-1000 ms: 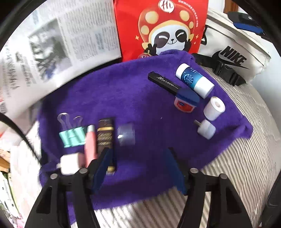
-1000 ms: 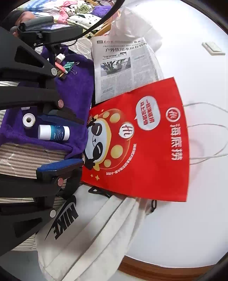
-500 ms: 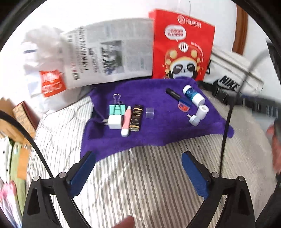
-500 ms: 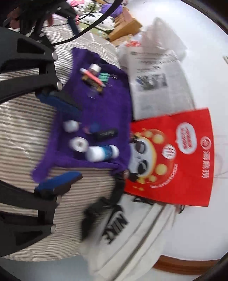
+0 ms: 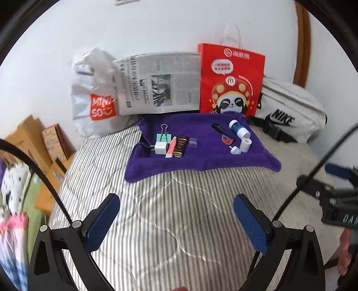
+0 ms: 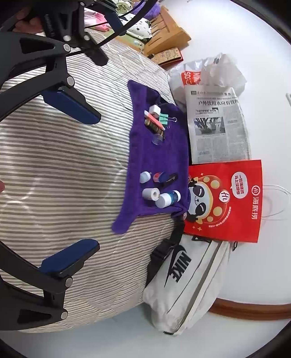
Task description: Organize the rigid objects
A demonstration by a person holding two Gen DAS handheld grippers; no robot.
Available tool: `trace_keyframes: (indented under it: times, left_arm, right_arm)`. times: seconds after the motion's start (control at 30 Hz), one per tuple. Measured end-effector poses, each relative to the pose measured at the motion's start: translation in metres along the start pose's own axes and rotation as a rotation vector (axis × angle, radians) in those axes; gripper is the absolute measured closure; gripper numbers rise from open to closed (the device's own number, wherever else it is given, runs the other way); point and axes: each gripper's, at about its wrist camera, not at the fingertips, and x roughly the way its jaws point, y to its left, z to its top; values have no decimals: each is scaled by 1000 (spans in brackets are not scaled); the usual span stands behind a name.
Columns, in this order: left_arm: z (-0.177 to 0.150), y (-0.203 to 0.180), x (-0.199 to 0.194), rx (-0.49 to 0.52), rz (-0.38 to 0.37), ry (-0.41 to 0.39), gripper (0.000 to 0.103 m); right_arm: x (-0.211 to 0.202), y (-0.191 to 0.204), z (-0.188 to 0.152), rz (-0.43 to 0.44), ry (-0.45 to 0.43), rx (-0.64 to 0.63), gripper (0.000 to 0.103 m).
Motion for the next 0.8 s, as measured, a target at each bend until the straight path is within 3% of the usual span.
trace_keyframes:
  times: [0.1,0.27,0.6,0.8]
  left_arm:
    - [-6,-2,-11,-26,-28,1,0]
    - [-10,-20,-20,35,23,0,0]
    - [-9,-34,-28,57,36,6,0]
    - [-9,-29,-35,20,-43,5,0]
  right_arm:
    - [-9,-6,-7,-15,7,15,1]
    - [-22,-20,-19,-18,-1,32,1]
    - [-33,-34,-19,-32,-32,58,1]
    - [-36,-30,-19,-32,-38,50,1]
